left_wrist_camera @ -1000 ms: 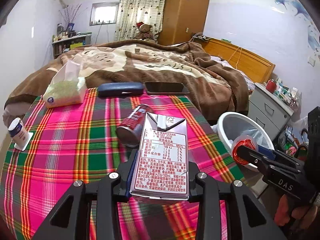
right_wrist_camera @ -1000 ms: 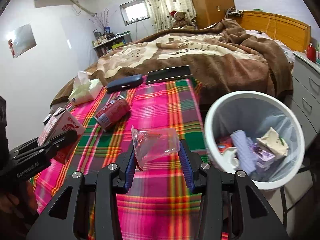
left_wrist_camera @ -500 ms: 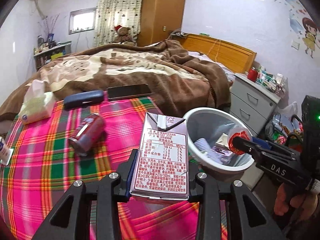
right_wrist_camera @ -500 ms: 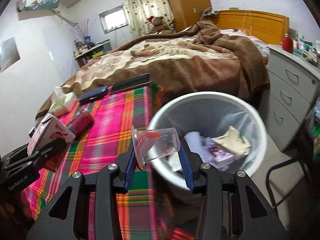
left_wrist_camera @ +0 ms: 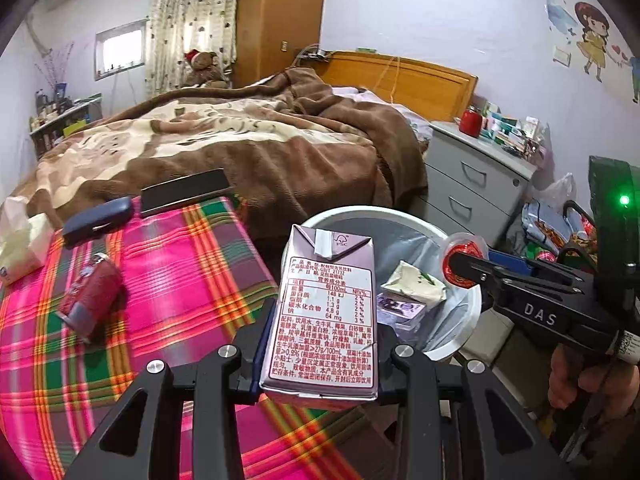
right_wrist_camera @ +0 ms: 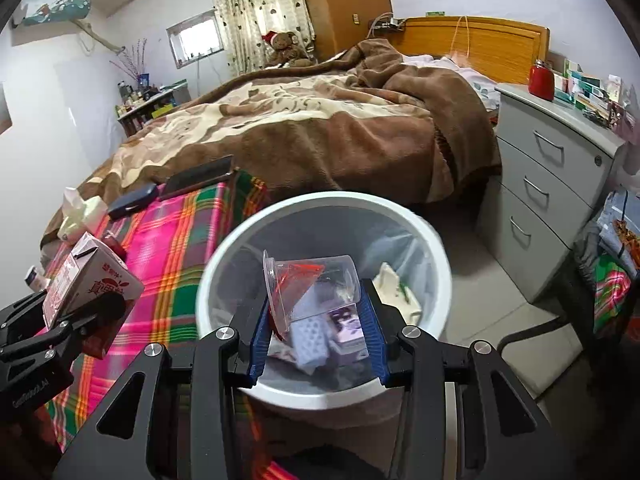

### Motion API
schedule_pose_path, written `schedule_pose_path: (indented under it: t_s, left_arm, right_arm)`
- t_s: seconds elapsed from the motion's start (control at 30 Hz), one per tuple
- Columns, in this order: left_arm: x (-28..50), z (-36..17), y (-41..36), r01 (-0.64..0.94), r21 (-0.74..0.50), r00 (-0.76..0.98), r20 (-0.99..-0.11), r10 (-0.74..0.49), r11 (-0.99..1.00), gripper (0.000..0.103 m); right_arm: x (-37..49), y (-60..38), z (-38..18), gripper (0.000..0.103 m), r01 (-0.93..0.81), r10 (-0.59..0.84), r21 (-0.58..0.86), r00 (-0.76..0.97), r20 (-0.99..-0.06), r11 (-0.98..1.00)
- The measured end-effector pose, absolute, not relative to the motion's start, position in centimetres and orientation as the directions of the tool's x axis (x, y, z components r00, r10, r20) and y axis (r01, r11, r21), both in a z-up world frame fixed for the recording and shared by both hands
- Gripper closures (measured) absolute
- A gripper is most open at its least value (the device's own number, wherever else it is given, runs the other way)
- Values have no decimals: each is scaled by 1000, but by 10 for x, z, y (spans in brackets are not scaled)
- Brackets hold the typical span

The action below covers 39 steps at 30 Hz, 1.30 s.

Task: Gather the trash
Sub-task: 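Carry the carton and plastic cup over the wastebasket and open both tools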

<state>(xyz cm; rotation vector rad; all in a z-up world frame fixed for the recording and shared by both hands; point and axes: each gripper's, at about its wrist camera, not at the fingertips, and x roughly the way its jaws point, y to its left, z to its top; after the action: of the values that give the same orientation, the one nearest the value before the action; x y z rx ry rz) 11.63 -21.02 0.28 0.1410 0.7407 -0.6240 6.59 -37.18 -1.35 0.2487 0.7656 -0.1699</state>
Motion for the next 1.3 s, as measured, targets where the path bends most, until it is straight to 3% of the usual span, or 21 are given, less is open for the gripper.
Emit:
schedule_pose_path:
  t_s: [0.6, 0.67, 0.73, 1.3]
  left_arm:
    - [146, -27, -272, 609, -134, 493, -708, -505, 782, 65]
    - [148, -28, -273, 603, -137, 493, -710, -502, 786, 59]
    - [147, -27, -271, 596, -126, 510, -704, -495, 793, 43]
    - [133, -13, -236, 558, -134, 552, -677, -487, 819, 42]
  right_arm:
    - [85, -405, -35, 60, 272, -67, 141, 634, -770, 952]
    - [83, -405, -35, 54, 269, -63, 145, 639, -767, 952]
    - [84, -407, -35, 42, 268, -61, 151, 645, -762, 952]
    - [76, -390, -23, 40, 262, -52, 180, 687, -724, 948]
